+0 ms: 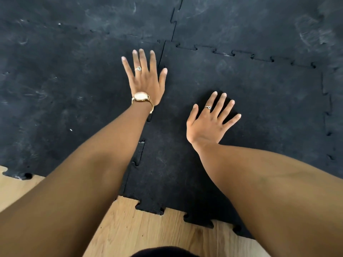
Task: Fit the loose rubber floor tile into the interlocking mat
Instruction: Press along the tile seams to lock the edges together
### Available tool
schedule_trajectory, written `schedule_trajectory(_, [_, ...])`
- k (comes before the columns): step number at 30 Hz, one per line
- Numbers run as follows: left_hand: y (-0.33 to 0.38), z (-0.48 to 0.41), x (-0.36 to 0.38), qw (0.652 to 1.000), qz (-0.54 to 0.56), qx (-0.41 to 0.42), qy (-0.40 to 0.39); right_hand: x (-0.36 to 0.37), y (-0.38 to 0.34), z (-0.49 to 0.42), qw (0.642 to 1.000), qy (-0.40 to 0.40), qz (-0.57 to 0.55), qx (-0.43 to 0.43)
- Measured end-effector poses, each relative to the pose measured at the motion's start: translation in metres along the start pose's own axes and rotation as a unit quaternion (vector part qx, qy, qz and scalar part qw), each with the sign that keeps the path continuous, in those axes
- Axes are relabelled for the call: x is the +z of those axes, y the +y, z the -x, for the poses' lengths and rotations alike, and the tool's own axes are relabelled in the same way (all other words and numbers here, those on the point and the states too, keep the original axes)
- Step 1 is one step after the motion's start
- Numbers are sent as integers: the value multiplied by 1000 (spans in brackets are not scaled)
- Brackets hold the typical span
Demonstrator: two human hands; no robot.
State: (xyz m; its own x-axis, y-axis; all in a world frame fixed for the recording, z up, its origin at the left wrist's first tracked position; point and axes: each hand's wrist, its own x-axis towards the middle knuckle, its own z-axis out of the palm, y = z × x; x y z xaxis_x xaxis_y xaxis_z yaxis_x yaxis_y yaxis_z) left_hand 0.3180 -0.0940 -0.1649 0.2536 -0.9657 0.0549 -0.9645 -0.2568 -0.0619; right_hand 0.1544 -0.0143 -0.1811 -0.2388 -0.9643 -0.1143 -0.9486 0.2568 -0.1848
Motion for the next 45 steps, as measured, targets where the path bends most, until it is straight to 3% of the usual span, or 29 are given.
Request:
schedule_trajectory(4, [6, 70, 9, 995, 84, 18, -56, 3, 0, 0, 1000, 5, 1, -1])
schedule_trajectory(8, [3, 130, 10, 995, 69, 46, -50, 2, 0, 0, 1000, 0, 3, -1])
schedule_trajectory(22, [2, 127, 8, 991, 94, 70, -62, 4, 0, 0, 1000, -6, 22, 4])
schedule_trajectory(31, [1, 121, 5, 983, 99, 76, -137, -7, -7, -3, 996, -62, 43, 37])
schedule_trajectory(45, [3, 124, 4, 985, 58, 84, -141, -2, 0, -2, 998, -47, 44, 20])
